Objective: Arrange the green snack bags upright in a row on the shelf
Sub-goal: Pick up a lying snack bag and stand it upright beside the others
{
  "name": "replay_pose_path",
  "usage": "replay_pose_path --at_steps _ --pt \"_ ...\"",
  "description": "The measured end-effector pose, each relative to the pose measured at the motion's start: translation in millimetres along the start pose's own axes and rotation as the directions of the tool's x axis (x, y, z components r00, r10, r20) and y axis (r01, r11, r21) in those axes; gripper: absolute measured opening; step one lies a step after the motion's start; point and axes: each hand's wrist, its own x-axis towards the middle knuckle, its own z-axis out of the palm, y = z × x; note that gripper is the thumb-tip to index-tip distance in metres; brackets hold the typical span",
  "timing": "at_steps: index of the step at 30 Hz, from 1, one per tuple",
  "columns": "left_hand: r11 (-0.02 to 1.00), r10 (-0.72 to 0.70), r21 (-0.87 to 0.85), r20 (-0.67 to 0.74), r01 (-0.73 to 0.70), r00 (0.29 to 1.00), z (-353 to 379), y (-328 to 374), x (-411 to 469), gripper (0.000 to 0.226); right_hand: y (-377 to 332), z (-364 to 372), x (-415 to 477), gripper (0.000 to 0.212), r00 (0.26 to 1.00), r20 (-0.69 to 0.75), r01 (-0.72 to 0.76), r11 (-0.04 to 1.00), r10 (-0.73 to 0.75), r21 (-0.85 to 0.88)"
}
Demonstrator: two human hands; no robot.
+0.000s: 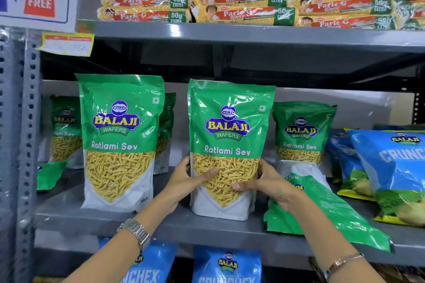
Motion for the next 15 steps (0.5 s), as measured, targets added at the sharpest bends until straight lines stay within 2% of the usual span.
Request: replay_pose_path --at_steps 4,8,9,11,12,13,14,15 --pt "0.999 0.033 0.002 0.022 -0.033 0.999 -4 -1 -4 0.062 0 3 -9 0.079 1.0 -0.001 0.011 1.0 -0.011 0.017" --pt "1.0 0.019 -0.002 0.019 -0.019 1.0 -5 -1 -7 0.091 1 5 -10 0.086 1.0 -0.018 0.012 1.0 -0.012 0.005" --pt "1.0 0.015 -0.021 -0.018 -0.015 1.0 -3 -2 -8 0.103 1 6 -11 0.087 1.0 -0.022 0.017 1.0 -0.017 -0.002" --pt "0.997 0.034 -0.057 -0.217 -0.047 0.976 7 -5 -16 0.125 2 6 -15 0.098 0.999 -0.032 0.026 0.999 -0.027 -0.044" --pt "0.992 0.099 -0.04 -0.329 -0.118 0.939 15 -7 -22 0.124 2 4 -18 0.109 0.999 -0.037 0.031 0.996 -0.034 -0.081" --pt "0.974 0.21 0.009 -0.405 -0.226 0.89 25 -8 -29 0.112 0 1 -21 0.116 0.998 -0.045 0.041 0.992 -0.046 -0.121" --pt "0.942 0.325 0.064 -0.409 -0.329 0.853 36 -8 -37 0.095 -2 -4 -25 0.117 0.996 -0.066 0.054 0.986 -0.065 -0.16" --pt "0.911 0.407 0.091 -0.336 -0.401 0.849 49 -7 -46 0.08 -5 -10 -28 0.109 0.99 -0.106 0.073 0.98 -0.094 -0.183"
